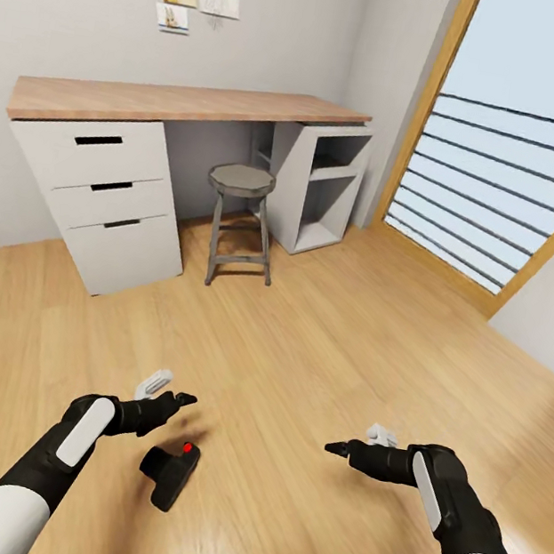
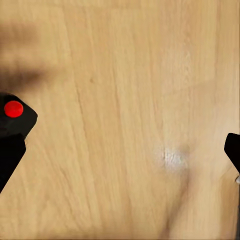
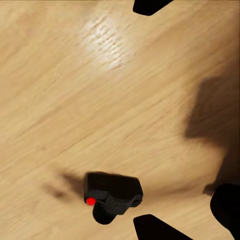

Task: Attach the digital camera to the camera tripod in the bedroom.

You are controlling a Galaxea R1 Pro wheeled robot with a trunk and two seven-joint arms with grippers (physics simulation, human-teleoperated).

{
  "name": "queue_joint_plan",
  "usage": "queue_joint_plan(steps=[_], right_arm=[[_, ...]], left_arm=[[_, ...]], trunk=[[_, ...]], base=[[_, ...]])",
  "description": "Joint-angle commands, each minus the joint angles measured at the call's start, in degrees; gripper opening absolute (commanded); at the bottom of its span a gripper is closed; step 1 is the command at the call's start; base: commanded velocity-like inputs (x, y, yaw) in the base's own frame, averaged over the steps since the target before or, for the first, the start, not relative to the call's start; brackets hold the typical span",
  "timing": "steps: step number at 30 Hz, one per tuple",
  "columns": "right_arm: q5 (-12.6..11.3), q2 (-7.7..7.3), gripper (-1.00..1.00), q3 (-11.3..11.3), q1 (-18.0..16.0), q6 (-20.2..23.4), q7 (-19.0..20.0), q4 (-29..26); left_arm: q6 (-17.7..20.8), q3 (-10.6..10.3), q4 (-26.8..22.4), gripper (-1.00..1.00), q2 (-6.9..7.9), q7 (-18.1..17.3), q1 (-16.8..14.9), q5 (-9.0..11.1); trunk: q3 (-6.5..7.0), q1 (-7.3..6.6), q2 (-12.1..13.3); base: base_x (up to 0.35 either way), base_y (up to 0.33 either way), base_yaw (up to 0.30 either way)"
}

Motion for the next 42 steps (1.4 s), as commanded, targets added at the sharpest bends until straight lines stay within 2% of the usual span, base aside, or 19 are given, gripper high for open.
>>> queue_joint_plan(steps=[1, 5, 9, 11, 37, 41, 42], right_arm=[[-0.4, 0.0, 1.0, -0.1, 0.0, 0.4, -0.1, 0.0], [-0.4, 0.0, 1.0, -0.1, 0.0, 0.4, -0.1, 0.0], [-0.4, 0.0, 1.0, -0.1, 0.0, 0.4, -0.1, 0.0], [-0.4, 0.0, 1.0, -0.1, 0.0, 0.4, -0.2, 0.0], [-0.4, 0.01, 1.0, -0.1, 0.0, 0.4, -0.2, 0.0], [-0.5, 0.0, 1.0, -0.1, 0.0, 0.5, -0.1, -1.5], [-0.6, -0.07, 1.0, -0.1, 0.0, 1.2, 1.7, -2.3]], left_arm=[[0.3, 0.1, -0.1, 1.0, -0.03, 0.0, 0.0, -0.4], [0.3, 0.1, -0.1, 1.0, -0.17, -0.2, 0.0, -4.0], [0.3, 0.1, -0.3, 1.0, -0.29, -0.3, 0.0, -6.3], [0.3, 0.1, -0.3, 1.0, -0.31, -0.4, 0.0, -6.6], [0.3, 0.1, -0.3, 1.0, -0.33, -0.4, 0.0, -7.0], [0.3, 0.1, -0.3, 1.0, -0.33, -0.4, 0.0, -7.0], [0.3, 0.1, -0.3, 1.0, -0.33, -0.4, 0.0, -7.0]], trunk=[[-0.27, 0.01, 0.0], [-1.16, 0.11, -0.1], [-2.05, 0.22, -0.1], [-2.49, 0.27, -0.2], [-8.25, 0.94, -0.5], [-9.13, 1.04, -0.6], [-9.36, 1.07, -0.6]], base=[[0.0, 0.0, 0.0], [0.0, 0.0, 0.0], [0.0, 0.0, 0.0], [0.0, 0.0, 0.0], [0.0, 0.0, 0.0], [0.0, 0.0, 0.0], [0.0, 0.0, 0.0]])
